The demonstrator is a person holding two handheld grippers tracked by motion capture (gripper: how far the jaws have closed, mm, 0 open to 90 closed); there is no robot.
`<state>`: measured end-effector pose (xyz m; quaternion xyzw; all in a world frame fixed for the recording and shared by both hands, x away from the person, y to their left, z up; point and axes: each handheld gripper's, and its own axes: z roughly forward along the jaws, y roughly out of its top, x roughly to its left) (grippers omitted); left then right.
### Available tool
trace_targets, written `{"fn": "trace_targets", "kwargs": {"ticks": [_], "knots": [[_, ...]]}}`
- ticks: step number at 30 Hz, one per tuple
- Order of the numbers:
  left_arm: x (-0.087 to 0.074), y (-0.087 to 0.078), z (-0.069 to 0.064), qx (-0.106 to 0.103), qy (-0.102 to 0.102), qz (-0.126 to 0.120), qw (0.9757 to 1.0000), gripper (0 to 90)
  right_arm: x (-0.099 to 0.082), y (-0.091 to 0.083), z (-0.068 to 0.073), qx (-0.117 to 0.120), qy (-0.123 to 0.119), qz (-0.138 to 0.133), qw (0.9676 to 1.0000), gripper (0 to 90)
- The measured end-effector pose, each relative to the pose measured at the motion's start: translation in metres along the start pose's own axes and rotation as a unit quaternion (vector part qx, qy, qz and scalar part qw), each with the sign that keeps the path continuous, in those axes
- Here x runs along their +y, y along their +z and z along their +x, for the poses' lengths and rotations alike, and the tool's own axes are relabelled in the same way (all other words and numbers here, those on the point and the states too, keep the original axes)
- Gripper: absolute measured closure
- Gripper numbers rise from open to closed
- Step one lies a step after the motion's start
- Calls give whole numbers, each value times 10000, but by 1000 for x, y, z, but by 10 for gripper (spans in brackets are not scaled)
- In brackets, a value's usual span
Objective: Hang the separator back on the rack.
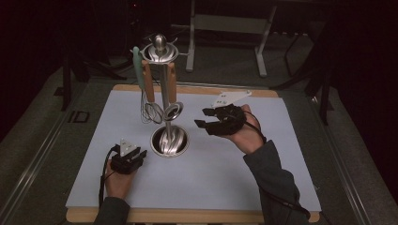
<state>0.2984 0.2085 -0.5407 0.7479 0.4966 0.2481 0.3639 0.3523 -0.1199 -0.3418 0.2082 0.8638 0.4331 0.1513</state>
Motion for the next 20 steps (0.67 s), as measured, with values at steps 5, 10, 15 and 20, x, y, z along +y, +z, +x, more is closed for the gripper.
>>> {"fn": "trace_targets", "kwargs": {"ticks": [5, 10, 15, 20], "knots": [[0, 0, 0, 0, 3, 10, 10000, 677, -25, 6, -8, -103, 91, 340, 9993, 505], [0, 0, 0, 0, -4, 8, 10000, 677, -55, 6, -16, -124, 328, 526, 9980, 499], [0, 0, 0, 13, 5, 14, 10000, 677, -91, 2, -21, -309, 577, 693, 9954, 497], [0, 0, 0, 10, -9, 13, 10000, 676, -128, -7, -28, -762, 782, 768, 9911, 496]]}}
